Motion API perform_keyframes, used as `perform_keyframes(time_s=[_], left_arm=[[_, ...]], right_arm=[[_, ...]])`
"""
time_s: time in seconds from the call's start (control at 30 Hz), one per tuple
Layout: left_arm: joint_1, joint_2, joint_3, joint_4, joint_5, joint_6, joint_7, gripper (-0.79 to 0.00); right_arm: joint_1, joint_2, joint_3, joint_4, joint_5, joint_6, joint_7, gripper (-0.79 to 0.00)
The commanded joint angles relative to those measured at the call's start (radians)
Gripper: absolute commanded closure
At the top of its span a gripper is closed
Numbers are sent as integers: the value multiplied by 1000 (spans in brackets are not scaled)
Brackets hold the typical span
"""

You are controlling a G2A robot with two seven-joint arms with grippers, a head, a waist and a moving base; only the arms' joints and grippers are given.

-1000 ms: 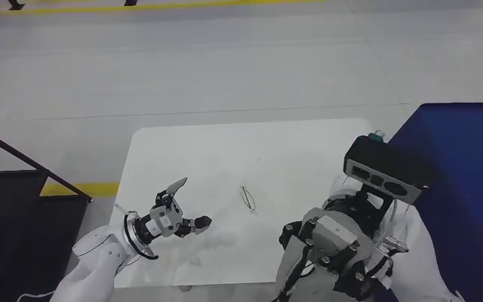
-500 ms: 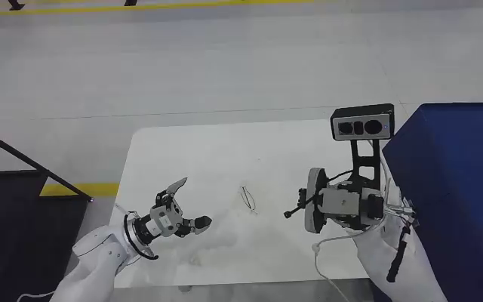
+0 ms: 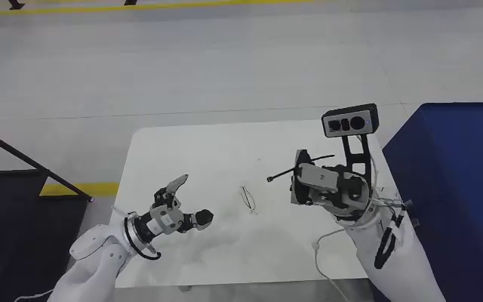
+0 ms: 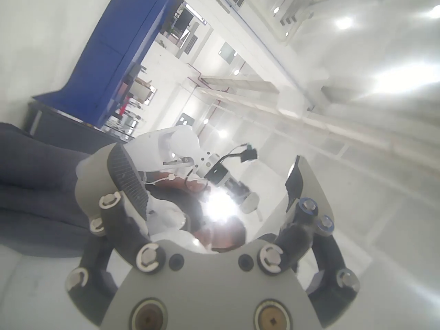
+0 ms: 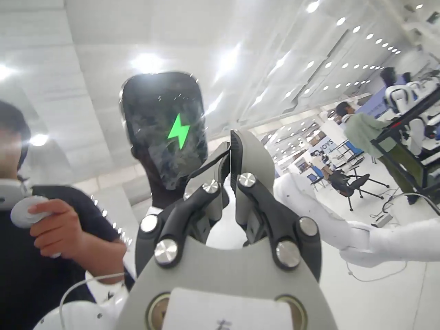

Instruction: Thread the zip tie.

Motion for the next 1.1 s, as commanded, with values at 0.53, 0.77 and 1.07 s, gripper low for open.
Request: perform_keyframes(time_s=[0.53, 0.77, 1.07], left_arm=[[75, -12, 13, -80, 265, -510, -48, -785], [65, -20, 54, -105, 415, -588, 23, -773], [55, -22, 58, -108, 409, -588, 9, -388]], right_arm=[[-222, 27, 91, 9, -236, 181, -41, 0], [-217, 30, 16, 6, -441, 229, -33, 0], [-205, 29, -24, 28, -539, 245, -59, 0]])
